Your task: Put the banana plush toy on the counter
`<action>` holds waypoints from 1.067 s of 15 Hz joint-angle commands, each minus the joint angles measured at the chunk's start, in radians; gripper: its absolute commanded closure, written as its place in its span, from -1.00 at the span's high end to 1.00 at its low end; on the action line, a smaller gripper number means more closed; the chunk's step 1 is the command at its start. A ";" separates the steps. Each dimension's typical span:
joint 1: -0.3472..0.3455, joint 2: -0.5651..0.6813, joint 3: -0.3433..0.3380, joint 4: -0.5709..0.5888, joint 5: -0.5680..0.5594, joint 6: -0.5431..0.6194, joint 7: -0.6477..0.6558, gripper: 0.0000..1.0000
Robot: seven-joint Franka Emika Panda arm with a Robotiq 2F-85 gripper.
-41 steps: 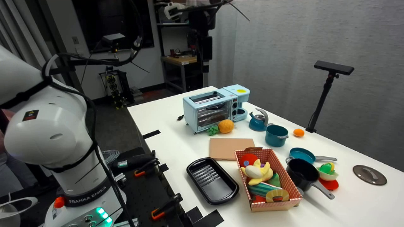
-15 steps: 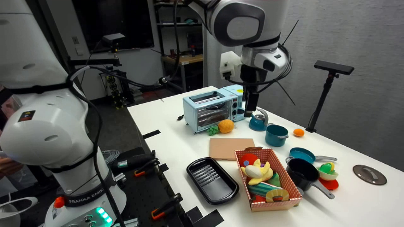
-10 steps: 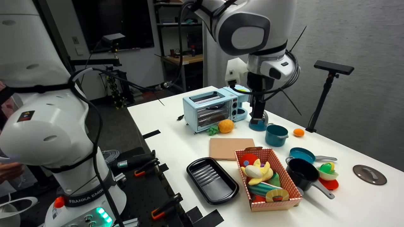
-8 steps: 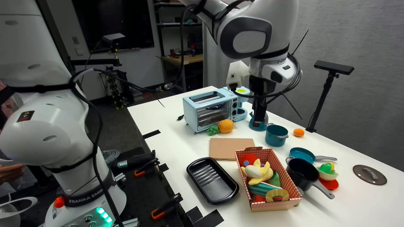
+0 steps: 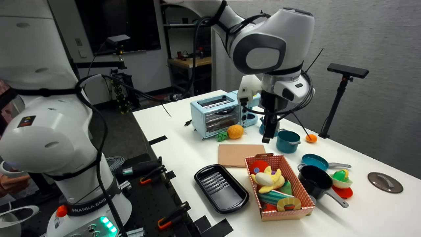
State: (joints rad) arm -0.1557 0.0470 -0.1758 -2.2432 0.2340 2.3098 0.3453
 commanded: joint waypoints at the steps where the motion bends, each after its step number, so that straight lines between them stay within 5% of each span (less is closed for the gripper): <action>1: -0.005 0.038 0.001 0.021 0.028 0.028 0.009 1.00; 16: -0.023 0.172 0.006 0.069 0.163 0.039 -0.059 1.00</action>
State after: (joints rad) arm -0.1603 0.1776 -0.1761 -2.2132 0.3506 2.3428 0.3160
